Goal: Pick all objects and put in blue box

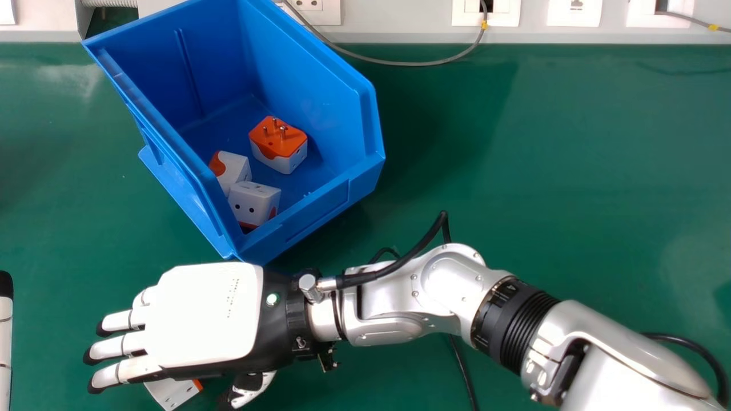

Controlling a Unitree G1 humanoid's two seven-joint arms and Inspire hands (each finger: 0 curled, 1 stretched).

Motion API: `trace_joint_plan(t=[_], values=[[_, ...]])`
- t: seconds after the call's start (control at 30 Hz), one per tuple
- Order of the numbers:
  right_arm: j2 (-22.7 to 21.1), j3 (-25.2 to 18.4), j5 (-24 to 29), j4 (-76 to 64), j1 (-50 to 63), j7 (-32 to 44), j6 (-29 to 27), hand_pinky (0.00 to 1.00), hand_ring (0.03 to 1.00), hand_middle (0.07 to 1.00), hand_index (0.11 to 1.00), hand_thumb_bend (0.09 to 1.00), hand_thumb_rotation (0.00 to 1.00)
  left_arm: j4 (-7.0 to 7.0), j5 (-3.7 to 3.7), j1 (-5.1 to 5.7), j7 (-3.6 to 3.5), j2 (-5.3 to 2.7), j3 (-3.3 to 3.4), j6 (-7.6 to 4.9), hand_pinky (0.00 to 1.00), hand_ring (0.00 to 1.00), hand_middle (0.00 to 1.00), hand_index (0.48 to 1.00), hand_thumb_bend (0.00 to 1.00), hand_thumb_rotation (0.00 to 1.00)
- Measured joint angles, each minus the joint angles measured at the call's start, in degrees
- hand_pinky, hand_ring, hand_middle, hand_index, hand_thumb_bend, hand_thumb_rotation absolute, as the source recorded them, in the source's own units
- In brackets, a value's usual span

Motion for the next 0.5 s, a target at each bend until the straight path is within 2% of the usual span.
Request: trace_joint_plan(t=[0.23, 0.33, 0.43, 0.5], values=[[1.3, 1.5, -0.4, 2.6, -1.6, -1.3, 0.9, 0.79, 0.919, 0.916, 0.864, 0.346, 0.1, -0.74, 0.06, -0.25, 0.47, -0.21, -0.47, 0.6, 0.92, 0.97, 0.99, 1.0, 0.61, 1.0], [1.7, 2.6, -1.8, 4.2, -2.3, -2.1, 1.2, 0.79, 0.917, 0.916, 0.861, 0.351, 0.1, -1.16, 0.07, -0.58, 0.85, -0.54, -0.99, 1.23, 0.92, 0.97, 0.99, 1.0, 0.61, 1.0], [1.8, 3.3, -2.2, 5.5, -2.7, -2.8, 1.8, 0.79, 0.914, 0.914, 0.857, 0.36, 0.11, -1.77, 0.39, -0.82, 1.12, -0.56, -1.28, 1.8, 0.92, 0.97, 0.99, 1.0, 0.6, 1.0], [2.1, 3.8, -2.5, 6.3, -3.2, -3.2, 2.2, 0.78, 0.907, 0.91, 0.851, 0.374, 0.13, -2.29, 0.8, -1.03, 1.6, -0.64, -1.57, 2.36, 0.92, 0.97, 0.99, 1.0, 0.59, 1.0]])
